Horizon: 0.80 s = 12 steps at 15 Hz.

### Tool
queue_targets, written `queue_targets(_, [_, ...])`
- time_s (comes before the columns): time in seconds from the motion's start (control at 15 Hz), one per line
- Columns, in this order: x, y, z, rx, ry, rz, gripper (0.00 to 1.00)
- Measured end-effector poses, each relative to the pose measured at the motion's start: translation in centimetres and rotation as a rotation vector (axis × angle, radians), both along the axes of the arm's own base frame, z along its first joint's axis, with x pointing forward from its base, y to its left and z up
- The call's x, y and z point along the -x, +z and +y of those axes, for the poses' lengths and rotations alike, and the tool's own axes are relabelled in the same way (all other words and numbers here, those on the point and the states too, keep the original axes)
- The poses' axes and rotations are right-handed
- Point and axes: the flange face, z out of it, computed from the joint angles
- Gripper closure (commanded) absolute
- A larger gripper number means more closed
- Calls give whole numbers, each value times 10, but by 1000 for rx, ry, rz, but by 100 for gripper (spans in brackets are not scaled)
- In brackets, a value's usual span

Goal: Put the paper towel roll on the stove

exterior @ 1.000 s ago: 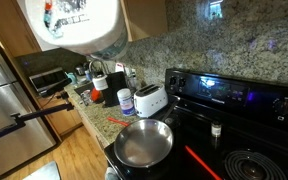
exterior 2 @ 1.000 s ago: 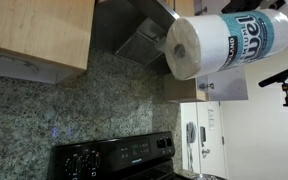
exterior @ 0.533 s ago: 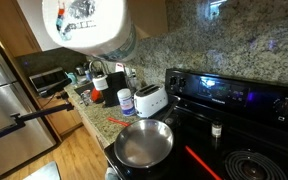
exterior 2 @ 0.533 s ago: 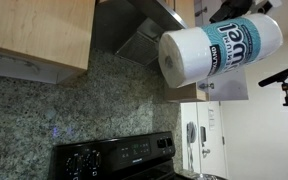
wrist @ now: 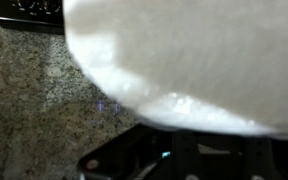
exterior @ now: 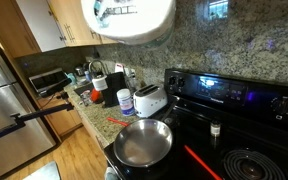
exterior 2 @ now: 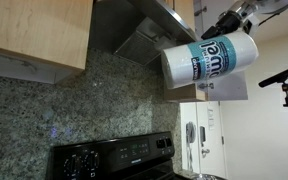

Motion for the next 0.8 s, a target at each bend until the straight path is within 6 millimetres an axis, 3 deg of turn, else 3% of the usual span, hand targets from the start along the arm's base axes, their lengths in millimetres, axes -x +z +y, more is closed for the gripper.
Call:
queue_targets(0.47, [-4, -1, 3, 7, 1, 6, 100])
queue_targets(0.8, [-14, -21, 1, 40, -34, 56, 100])
